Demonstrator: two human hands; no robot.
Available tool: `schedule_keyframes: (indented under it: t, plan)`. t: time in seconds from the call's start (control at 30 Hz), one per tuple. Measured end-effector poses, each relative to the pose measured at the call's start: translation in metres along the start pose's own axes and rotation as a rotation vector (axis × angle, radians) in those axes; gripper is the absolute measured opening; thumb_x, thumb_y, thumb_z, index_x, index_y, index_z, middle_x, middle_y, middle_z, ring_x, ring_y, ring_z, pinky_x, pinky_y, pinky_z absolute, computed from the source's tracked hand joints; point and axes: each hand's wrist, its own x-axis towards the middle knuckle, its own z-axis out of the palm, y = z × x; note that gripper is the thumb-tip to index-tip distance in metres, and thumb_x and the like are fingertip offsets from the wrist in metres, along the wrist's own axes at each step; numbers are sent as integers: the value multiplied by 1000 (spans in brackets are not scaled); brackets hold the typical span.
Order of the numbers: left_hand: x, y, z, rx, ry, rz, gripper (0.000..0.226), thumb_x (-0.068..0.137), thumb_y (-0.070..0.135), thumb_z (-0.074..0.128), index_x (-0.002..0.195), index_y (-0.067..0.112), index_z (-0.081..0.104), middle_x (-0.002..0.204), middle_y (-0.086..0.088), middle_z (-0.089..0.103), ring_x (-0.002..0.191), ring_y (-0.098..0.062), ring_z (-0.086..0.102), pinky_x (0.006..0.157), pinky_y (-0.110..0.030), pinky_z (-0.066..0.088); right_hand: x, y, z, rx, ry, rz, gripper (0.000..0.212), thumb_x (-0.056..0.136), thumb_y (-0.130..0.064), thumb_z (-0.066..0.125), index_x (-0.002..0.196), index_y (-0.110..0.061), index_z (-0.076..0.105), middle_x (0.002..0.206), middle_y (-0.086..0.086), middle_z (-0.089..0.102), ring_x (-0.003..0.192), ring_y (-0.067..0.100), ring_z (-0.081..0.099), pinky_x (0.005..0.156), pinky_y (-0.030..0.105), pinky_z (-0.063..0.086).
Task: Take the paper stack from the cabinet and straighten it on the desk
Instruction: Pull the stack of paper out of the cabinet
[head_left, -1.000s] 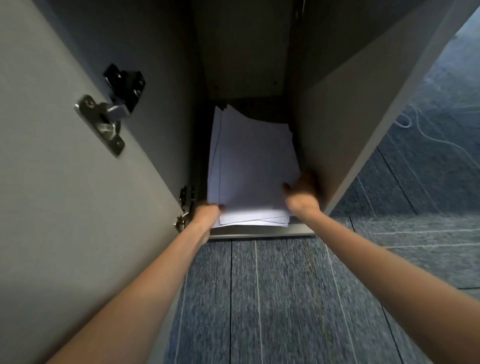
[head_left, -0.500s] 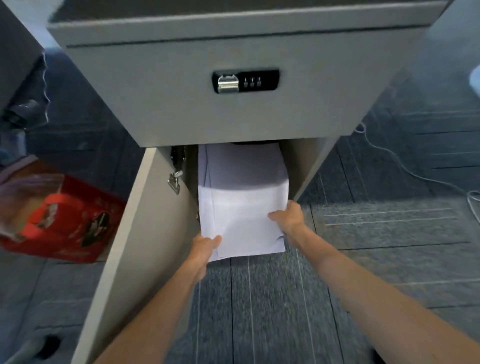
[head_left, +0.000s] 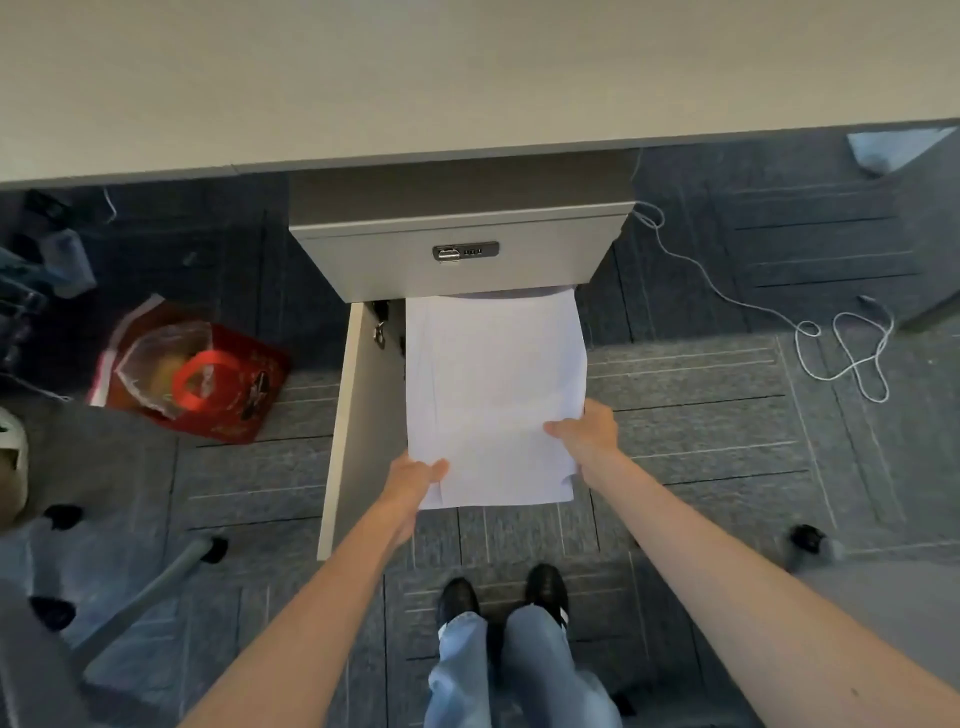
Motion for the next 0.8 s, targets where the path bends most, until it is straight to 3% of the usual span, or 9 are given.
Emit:
schedule_keyframes:
  t: [0.23,0.37,0.6,0.8]
  plan:
    - [-82,-2,-18,41,-79,-52,51,92,6,59,139,-2,41,141,-13,52,128,-31,51,101,-33,41,-89,-2,-42,102,-6,79,30,80,7,64,109,-1,63,116,17,67,101,34,62,89,47,53]
    - [-129,7,-17,86,-149,-37,52,93,7,58,141,0,41,141,-13,52,129,-29,51,97,-29,40,-129,2,-70,190,27,126,24,80,8,64,98,-7,60,117,18,65,99,33,60,92,49,51]
    - [-191,41,-9,200,-252,65,58,91,12,61,145,6,38,147,-10,48,133,-27,46,115,-42,32,-188,-6,-121,387,66,142,42,79,12,64,119,0,58,123,18,63,111,39,60,93,47,50]
    - [-238,95,4,279,-307,188,55,93,11,58,145,9,39,145,-4,49,136,-24,43,118,-39,25,-227,-39,-157,570,112,70,43,79,15,63,119,-1,55,128,21,60,115,39,58,93,46,49]
